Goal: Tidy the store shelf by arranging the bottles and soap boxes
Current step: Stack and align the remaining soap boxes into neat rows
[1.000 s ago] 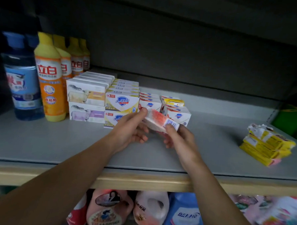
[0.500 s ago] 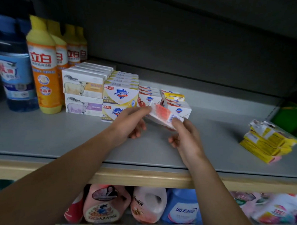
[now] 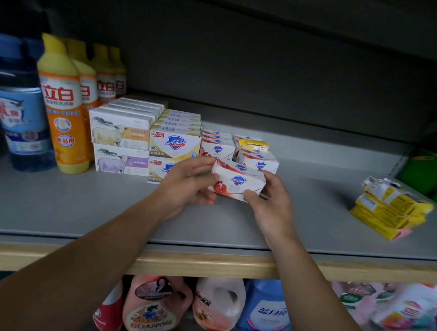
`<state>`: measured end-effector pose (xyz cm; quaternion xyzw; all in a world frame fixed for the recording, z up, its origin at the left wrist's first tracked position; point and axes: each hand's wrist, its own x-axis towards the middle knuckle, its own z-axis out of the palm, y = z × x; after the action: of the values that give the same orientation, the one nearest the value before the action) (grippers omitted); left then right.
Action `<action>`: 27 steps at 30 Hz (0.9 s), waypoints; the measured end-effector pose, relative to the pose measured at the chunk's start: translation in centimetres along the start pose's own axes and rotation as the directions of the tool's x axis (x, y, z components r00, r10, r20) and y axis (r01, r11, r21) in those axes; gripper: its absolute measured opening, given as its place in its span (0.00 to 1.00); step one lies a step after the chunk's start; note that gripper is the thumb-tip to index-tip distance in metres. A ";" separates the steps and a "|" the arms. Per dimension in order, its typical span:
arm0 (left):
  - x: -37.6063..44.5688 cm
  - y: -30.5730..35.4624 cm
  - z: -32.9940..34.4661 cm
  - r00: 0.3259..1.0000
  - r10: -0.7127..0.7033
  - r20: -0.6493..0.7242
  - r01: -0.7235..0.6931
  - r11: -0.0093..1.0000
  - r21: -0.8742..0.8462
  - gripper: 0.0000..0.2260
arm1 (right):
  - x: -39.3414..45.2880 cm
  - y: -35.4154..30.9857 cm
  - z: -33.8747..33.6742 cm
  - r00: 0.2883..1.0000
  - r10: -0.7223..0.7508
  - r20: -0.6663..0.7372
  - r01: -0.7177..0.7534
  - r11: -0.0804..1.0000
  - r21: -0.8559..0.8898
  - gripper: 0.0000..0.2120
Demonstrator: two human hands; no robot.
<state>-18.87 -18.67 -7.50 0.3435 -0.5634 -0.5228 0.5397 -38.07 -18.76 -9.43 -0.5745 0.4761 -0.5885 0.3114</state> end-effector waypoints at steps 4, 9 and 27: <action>0.0 0.2 0.1 0.999 0.019 -0.050 -0.020 1.000 -0.013 0.08 | -0.2 -0.3 0.0 0.998 -0.057 0.016 0.059 0.983 -0.174 0.21; -0.1 0.2 0.4 0.993 0.053 -0.103 -0.046 0.997 0.062 0.07 | -0.5 -0.8 0.2 0.991 -0.113 0.070 0.128 0.952 -0.278 0.24; -0.5 0.4 2.2 0.895 0.444 0.034 -0.203 0.339 0.919 0.21 | 0.0 -0.5 0.1 0.999 0.039 -0.007 -0.039 0.998 0.041 0.18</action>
<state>-20.86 -17.63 -6.99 0.5154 -0.7468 0.0260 0.4195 -37.90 -18.55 -9.00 -0.5564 0.4762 -0.5942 0.3325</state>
